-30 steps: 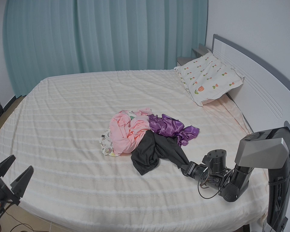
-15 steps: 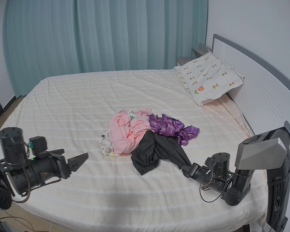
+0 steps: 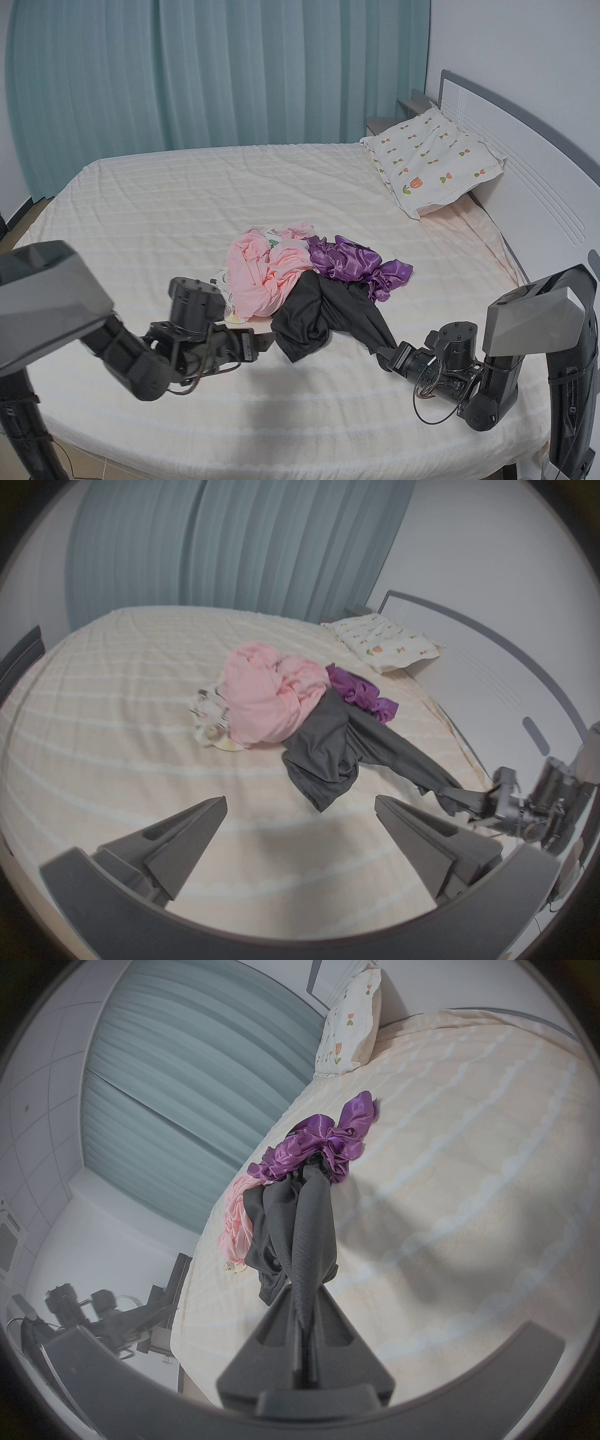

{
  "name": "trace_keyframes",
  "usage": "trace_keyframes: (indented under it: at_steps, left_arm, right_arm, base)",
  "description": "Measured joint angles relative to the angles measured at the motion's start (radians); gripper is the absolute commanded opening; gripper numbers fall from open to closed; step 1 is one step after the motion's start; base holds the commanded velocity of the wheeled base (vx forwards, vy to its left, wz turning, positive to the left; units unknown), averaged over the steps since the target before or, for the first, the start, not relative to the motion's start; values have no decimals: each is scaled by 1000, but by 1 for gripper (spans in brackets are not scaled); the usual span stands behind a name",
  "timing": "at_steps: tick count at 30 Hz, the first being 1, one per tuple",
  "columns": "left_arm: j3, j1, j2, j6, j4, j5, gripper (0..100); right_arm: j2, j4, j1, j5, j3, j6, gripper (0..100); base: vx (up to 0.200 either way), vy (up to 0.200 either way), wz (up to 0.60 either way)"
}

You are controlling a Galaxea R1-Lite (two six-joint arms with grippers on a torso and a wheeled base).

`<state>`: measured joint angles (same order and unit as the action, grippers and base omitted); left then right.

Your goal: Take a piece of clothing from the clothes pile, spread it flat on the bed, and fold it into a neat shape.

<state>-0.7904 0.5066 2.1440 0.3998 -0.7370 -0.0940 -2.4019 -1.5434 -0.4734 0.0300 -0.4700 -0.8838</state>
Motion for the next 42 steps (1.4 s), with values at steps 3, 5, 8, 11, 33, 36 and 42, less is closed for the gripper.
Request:
trace_keyframes:
  at_steps: [3, 5, 8, 11, 33, 36, 42]
  left_arm:
    - [-99, 20, 111, 16, -5, -10, 100]
    - [-165, 31, 178, 25, -4, -15, 100]
    - [-247, 43, 251, 32, 26, -19, 100]
    - [-319, 50, 303, 35, 53, -21, 100]
    - [-632, 64, 480, 44, 259, -65, 0]
    - [-638, 64, 483, 73, 264, -73, 0]
    - [-631, 60, 471, 151, 265, -84, 0]
  right_arm:
    - [-6, -8, -1, 1, 4, -2, 0]
    - [-9, -9, -2, 1, 6, -3, 0]
    - [-12, -9, -3, 1, 8, -4, 0]
    - [-14, -10, -4, 2, 8, -4, 0]
    - [-23, -10, -10, 2, 1, -4, 0]
    - [-23, -10, -11, 1, 1, -4, 0]
    - [-15, -9, -11, -3, 0, -5, 0]
  base:
    - [0, 0, 0]
    - [0, 0, 0]
    - [0, 0, 0]
    - [0, 0, 0]
    - [0, 0, 0]
    - [0, 0, 0]
    - [0, 0, 0]
